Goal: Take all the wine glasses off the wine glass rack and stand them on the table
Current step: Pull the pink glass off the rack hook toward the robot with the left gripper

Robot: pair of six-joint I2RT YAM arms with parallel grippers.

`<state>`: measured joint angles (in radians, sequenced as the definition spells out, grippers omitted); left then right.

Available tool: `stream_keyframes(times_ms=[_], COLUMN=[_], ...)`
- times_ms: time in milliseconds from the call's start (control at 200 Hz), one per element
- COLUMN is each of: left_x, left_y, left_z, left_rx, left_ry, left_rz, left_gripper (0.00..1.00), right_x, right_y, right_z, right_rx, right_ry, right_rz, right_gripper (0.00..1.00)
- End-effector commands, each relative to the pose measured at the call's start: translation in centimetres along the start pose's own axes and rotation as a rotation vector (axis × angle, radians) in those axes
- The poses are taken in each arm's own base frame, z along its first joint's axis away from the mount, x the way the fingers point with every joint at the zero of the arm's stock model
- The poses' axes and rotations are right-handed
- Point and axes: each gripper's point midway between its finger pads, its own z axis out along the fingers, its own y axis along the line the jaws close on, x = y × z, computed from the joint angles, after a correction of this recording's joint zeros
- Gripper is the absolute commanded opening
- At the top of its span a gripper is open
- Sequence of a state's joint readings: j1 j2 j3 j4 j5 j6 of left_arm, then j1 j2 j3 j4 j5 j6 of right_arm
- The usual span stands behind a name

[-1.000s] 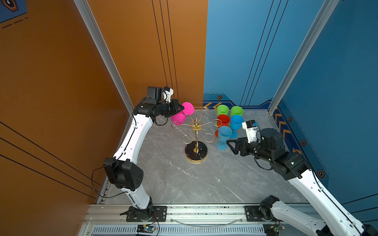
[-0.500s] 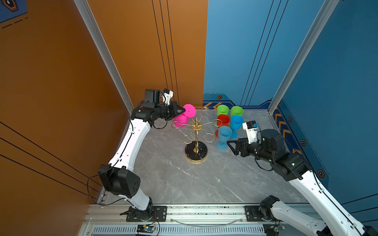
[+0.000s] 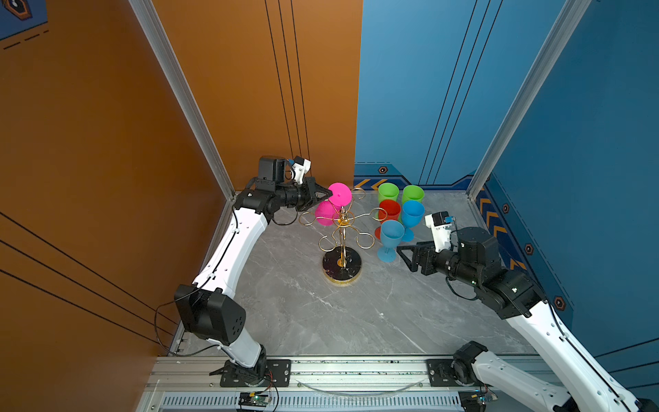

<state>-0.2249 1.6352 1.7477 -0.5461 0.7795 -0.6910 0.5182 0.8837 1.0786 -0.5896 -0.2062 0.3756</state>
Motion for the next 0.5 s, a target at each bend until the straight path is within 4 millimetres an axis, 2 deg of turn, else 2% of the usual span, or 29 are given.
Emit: stream_keyframes(times_ms=[0, 200, 270, 370, 496], left_x=[-1.0, -3.4, -4.6, -6.7, -9.0], left_y=[-1.3, -2.2, -1.8, -0.5, -0.1], left_z=[0.5, 1.4, 1.4, 0.5, -1.6], left_rx=[0.049, 0.068, 0.041, -0.037, -0.087], left_ry=[0.005, -0.024, -0.062, -0.154, -0.246], left_rz=[0.027, 0.063, 0.070, 0.082, 0.115], left_gripper=[0.00, 0.00, 0.00, 0.00, 0.00], right_x=[-0.3, 0.0, 0.1, 0.0, 0.2], right_y=[0.4, 0.1, 0.2, 0.2, 0.2], right_z=[-0.2, -0.1, -0.1, -0.3, -0.4], right_rx=[-0.015, -0.010, -0.013, -0.015, -0.015], right_ry=[-0.025, -0.021, -0.019, -0.022, -0.020], right_rz=[0.002, 0.003, 0.001, 0.003, 0.002], right_gripper=[0.82, 0.82, 0.83, 0.82, 0.83])
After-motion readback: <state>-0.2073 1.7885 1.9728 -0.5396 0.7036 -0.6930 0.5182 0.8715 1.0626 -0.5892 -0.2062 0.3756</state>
